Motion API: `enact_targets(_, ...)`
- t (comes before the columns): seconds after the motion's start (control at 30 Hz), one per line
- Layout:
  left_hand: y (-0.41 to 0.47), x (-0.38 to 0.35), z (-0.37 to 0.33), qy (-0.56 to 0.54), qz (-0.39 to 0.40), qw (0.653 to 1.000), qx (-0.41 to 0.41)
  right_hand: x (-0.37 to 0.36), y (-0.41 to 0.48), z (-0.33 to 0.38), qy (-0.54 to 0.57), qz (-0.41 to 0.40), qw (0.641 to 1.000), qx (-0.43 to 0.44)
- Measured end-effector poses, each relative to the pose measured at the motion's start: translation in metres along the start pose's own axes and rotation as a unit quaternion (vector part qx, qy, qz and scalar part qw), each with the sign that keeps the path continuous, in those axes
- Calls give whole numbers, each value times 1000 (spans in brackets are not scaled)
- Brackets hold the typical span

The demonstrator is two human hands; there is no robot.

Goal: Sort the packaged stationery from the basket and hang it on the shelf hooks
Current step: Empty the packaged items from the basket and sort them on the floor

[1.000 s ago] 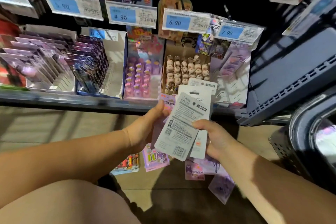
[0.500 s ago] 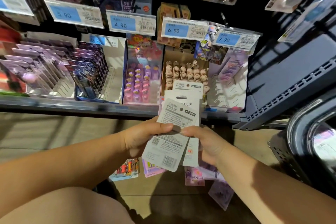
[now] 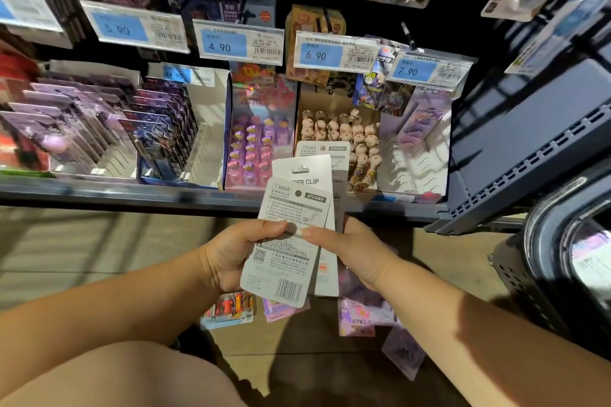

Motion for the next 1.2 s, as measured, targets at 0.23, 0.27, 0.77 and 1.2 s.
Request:
enact_targets(0.23, -5, 10, 7, 19, -11, 1000, 1, 2, 3, -12, -242, -83, 965, -58)
enact_targets(0.27, -5, 11, 12, 16, -7, 1000, 9, -1, -2, -16, -243, -85, 963, -78)
enact_targets(0.77, -1, 38, 56, -20, 32, 997, 71, -8, -26, -52, -358, -144, 918, -94)
enact_targets(1.2, -7, 65, 54, -23, -89, 995, 41, 34, -23, -54, -180, -212, 960, -12)
Point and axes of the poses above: each hand's wrist, its own y-axis towards the middle knuckle, its own x-axis out of the back of the hand, z = x × y, the point moved 8 cm from there along y, towards the middle knuckle, and after that the axes turned 8 degrees about y, right-handed, at the moved point
